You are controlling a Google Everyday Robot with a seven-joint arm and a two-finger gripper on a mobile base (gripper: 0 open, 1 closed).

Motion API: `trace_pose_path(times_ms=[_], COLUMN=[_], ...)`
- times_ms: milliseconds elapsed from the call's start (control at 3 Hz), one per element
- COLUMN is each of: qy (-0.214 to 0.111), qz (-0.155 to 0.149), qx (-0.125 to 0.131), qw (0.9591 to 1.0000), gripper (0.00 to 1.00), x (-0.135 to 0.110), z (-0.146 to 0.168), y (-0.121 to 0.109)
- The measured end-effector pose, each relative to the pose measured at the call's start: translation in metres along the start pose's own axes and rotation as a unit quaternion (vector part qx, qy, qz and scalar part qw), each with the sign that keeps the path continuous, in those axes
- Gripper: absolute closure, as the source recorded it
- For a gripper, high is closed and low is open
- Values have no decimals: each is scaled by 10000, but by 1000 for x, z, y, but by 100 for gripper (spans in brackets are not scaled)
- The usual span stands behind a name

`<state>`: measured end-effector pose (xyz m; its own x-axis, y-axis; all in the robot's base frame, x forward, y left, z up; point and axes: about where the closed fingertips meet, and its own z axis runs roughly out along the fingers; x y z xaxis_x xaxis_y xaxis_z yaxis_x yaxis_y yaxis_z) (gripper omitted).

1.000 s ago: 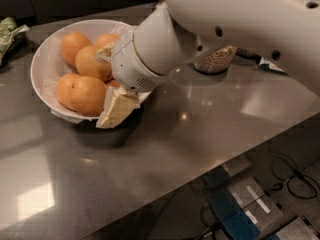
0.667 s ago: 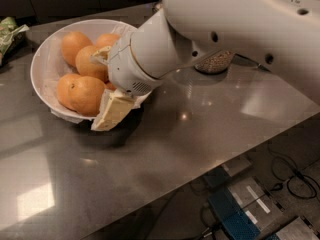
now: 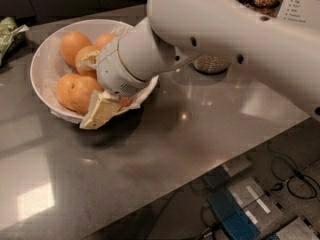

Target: Pick orange from white bowl

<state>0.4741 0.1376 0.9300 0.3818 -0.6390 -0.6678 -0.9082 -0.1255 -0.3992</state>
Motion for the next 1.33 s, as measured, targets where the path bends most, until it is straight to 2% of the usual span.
trace_pose_path(times_ms=[333,667,1000,1333], qy=[45,49,113,113], qz=[82,88,244,244], qx=[-64,-62,-100,-100], qw=[9999,9999,9996,9996], gripper=[27,31,34,35], x=[9,8,20,18], z=[9,7,11,10], y=[-1,-2,2,2])
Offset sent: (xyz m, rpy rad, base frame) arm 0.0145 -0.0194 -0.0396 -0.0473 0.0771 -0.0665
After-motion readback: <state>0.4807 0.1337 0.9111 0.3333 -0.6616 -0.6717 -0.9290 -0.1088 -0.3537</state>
